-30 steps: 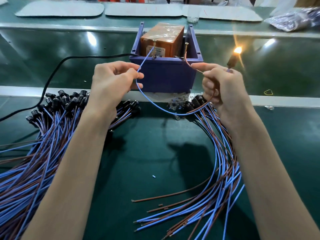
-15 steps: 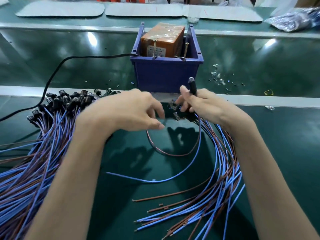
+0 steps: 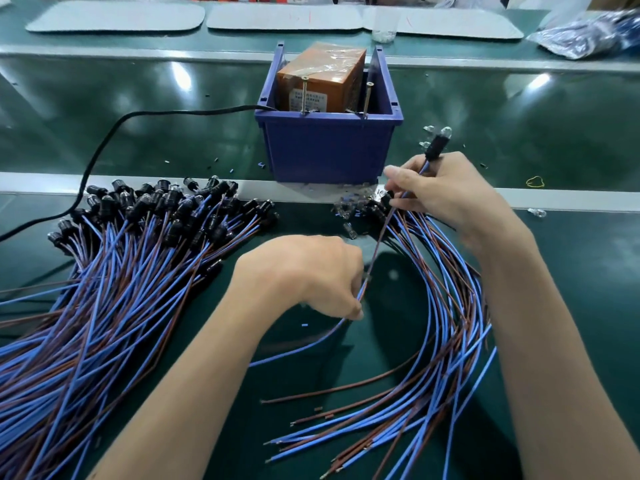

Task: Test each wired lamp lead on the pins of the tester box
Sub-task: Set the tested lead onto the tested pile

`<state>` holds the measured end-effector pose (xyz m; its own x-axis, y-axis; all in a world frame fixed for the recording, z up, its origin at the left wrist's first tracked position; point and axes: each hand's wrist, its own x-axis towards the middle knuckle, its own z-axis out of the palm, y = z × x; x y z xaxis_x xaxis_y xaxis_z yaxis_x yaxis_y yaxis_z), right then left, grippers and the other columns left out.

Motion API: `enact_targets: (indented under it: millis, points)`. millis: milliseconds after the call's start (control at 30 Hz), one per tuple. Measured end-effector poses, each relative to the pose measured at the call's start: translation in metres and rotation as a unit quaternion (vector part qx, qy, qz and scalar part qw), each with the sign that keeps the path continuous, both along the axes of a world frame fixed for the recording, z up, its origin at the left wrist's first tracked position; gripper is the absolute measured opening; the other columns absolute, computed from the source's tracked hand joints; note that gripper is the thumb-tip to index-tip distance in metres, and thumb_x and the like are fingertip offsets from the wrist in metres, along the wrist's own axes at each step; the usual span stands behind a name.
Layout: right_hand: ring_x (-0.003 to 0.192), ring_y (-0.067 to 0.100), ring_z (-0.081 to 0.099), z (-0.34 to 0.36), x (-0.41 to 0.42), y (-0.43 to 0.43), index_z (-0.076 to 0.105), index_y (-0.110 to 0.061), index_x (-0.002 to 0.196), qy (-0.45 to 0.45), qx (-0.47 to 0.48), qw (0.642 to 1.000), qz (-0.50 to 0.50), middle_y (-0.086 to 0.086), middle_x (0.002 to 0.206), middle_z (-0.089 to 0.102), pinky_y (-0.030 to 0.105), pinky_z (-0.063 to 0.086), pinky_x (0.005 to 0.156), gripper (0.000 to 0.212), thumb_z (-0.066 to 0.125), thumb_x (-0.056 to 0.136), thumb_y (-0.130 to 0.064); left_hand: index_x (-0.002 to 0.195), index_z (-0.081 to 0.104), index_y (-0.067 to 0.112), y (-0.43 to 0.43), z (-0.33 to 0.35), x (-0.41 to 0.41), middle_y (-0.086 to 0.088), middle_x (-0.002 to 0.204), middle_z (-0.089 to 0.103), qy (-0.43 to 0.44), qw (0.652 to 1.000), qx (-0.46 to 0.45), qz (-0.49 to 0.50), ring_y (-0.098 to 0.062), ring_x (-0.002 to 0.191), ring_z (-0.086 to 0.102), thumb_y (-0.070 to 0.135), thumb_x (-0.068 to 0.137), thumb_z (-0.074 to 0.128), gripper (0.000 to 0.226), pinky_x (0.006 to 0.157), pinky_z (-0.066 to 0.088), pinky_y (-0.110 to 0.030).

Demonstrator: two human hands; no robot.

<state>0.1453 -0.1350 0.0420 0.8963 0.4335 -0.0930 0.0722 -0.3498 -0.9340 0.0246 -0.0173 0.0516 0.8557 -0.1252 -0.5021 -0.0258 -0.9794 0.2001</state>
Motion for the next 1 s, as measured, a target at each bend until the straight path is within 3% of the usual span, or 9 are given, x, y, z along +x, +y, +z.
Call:
enact_targets:
  millis: [133,300,400,533,667,767,833,933,1000]
  points:
    - [0.062,0.004,0.067,0.0,0.001,-0.003,0.061,-0.014,0.066,0.014,-0.002,1.0,0.02,-0.006,0.064,0.066,0.026,0.058,0.082,0.024,0.065,0.09,-0.015,0.081,0.07,0.022,-0.016,0.001,-0.003,0.008,0.055,0.051,0.013,0.999,-0.023,-0.036,-0.012,0.059,0.054,0.041,0.085,0.062,0.021,0.054,0.041,-0.021]
    - [0.063,0.004,0.066,0.0,-0.001,-0.007,0.065,-0.016,0.071,-0.015,-0.079,0.993,0.082,-0.006,0.066,0.065,0.036,0.055,0.09,0.018,0.066,0.089,-0.017,0.088,0.074,0.02,-0.035,-0.002,-0.008,0.003,0.072,0.066,0.031,0.995,-0.043,-0.079,-0.022,0.077,0.064,0.038,0.082,0.064,0.021,0.066,0.056,-0.032]
    - [0.063,0.01,0.06,0.003,-0.002,-0.008,0.064,-0.019,0.073,-0.082,-0.177,0.972,0.129,-0.003,0.067,0.064,0.036,0.054,0.08,0.017,0.067,0.088,-0.025,0.086,0.073,0.019,-0.037,-0.003,-0.01,0.0,0.077,0.069,0.047,0.994,-0.047,-0.087,-0.025,0.078,0.066,0.036,0.08,0.065,0.02,0.067,0.057,-0.036]
    - [0.055,0.008,0.047,0.008,-0.003,-0.011,0.064,-0.023,0.069,-0.142,-0.251,0.946,0.147,-0.004,0.06,0.059,0.015,0.036,0.05,0.021,0.07,0.084,-0.037,0.087,0.072,0.023,-0.024,0.001,-0.007,0.005,0.072,0.067,0.031,0.997,-0.037,-0.059,-0.018,0.072,0.063,0.04,0.08,0.065,0.019,0.063,0.054,-0.028]
    - [0.057,0.007,0.047,0.007,-0.001,-0.014,0.065,-0.027,0.07,-0.139,-0.295,0.933,0.152,-0.007,0.06,0.057,0.009,0.034,0.045,0.016,0.073,0.082,-0.034,0.084,0.066,0.036,0.015,0.008,-0.001,0.014,0.068,0.057,-0.015,0.999,-0.022,0.031,-0.013,0.072,0.058,0.048,0.082,0.064,0.012,0.071,0.049,-0.025]
    - [0.072,0.018,0.055,0.004,0.0,-0.018,0.068,-0.029,0.074,-0.129,-0.352,0.91,0.176,-0.001,0.07,0.062,0.023,0.044,0.065,0.01,0.075,0.081,-0.031,0.101,0.064,0.034,0.049,0.004,-0.001,0.003,0.097,0.066,-0.057,0.987,0.028,0.146,-0.021,0.095,0.061,0.054,0.082,0.063,0.027,0.088,0.05,-0.033]
    - [0.072,0.016,0.055,0.005,0.001,-0.02,0.069,-0.032,0.074,-0.119,-0.375,0.899,0.194,-0.003,0.07,0.061,0.027,0.044,0.068,0.009,0.076,0.08,-0.029,0.11,0.063,0.028,0.068,0.0,-0.002,-0.003,0.112,0.064,-0.084,0.968,0.071,0.225,-0.026,0.104,0.059,0.054,0.081,0.065,0.039,0.092,0.049,-0.036]
    - [0.062,0.004,0.05,0.004,0.002,-0.022,0.071,-0.031,0.08,-0.108,-0.401,0.882,0.224,-0.009,0.066,0.058,0.023,0.039,0.058,0.009,0.076,0.08,-0.023,0.1,0.067,0.03,0.084,-0.005,-0.004,-0.005,0.112,0.065,-0.112,0.943,0.059,0.309,-0.027,0.104,0.058,0.047,0.077,0.073,0.029,0.091,0.049,-0.037]
    - [0.063,0.0,0.05,0.003,0.003,-0.023,0.073,-0.033,0.086,-0.108,-0.417,0.87,0.239,-0.012,0.069,0.06,0.024,0.038,0.062,0.013,0.076,0.081,-0.021,0.092,0.068,0.032,0.088,-0.007,-0.003,-0.006,0.106,0.066,-0.139,0.93,0.049,0.338,-0.028,0.101,0.059,0.044,0.075,0.075,0.022,0.087,0.049,-0.035]
